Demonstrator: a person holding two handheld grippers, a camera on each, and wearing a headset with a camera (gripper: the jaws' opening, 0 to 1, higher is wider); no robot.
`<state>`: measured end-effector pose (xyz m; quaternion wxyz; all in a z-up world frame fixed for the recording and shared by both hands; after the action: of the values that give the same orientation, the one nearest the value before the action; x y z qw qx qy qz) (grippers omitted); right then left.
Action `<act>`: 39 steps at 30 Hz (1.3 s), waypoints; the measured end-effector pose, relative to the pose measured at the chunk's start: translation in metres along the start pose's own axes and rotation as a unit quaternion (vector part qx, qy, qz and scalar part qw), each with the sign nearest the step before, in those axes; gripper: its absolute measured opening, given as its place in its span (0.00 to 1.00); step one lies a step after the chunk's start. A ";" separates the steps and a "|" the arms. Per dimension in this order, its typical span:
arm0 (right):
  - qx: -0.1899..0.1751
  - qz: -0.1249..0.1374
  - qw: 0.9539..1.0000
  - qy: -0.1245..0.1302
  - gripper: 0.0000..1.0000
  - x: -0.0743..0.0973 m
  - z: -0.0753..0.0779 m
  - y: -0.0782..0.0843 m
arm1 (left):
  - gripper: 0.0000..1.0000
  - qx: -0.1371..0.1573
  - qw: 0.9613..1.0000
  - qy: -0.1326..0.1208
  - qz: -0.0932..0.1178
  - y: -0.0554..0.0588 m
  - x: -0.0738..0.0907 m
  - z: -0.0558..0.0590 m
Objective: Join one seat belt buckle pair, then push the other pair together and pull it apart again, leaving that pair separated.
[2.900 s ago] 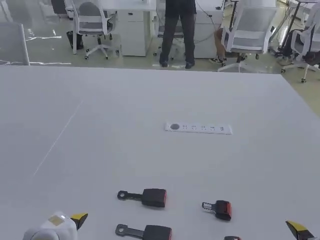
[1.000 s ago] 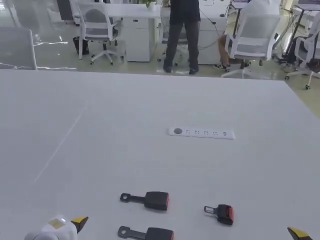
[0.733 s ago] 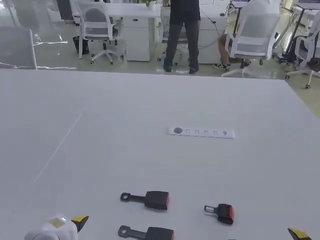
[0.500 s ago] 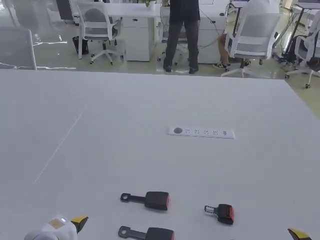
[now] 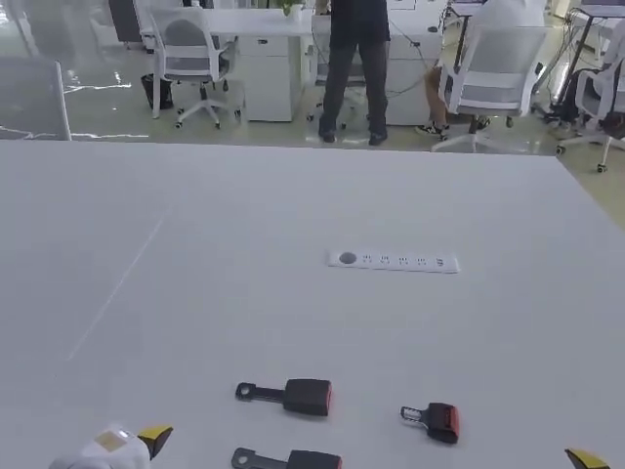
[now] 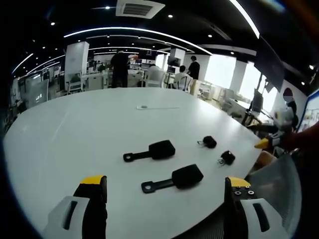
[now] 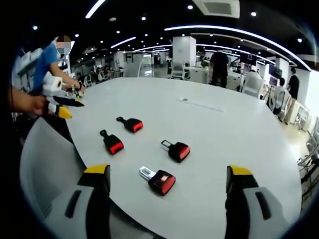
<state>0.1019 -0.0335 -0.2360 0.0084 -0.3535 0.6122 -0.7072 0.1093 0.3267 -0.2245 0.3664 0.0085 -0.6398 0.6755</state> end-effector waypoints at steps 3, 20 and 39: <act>-0.002 -0.001 1.000 -0.001 0.99 -0.002 0.000 0.002 | 1.00 0.000 1.000 -0.001 0.000 -0.001 -0.002 0.000; -0.004 -0.033 0.999 -0.023 0.99 -0.020 0.003 0.011 | 0.99 -0.006 1.000 0.021 -0.019 0.000 -0.022 0.006; -0.002 -0.084 0.993 -0.088 0.95 -0.051 -0.005 0.030 | 0.97 -0.045 0.995 0.067 -0.059 0.008 -0.061 0.006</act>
<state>0.1248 -0.0143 -0.2866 0.0022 -0.4641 0.5788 -0.6706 0.1474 0.2926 -0.2596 0.4477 -0.0159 -0.6420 0.6222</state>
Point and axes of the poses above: the centre of the closed fingertips' face, and the gripper's own axes: x roughly backward along the fingers, z roughly to its right, y roughly out of its underside, the point moved 3 cm from there along x, roughly backward along the fingers, and after that the axes turned 3 degrees about z, right-handed, at the moved point
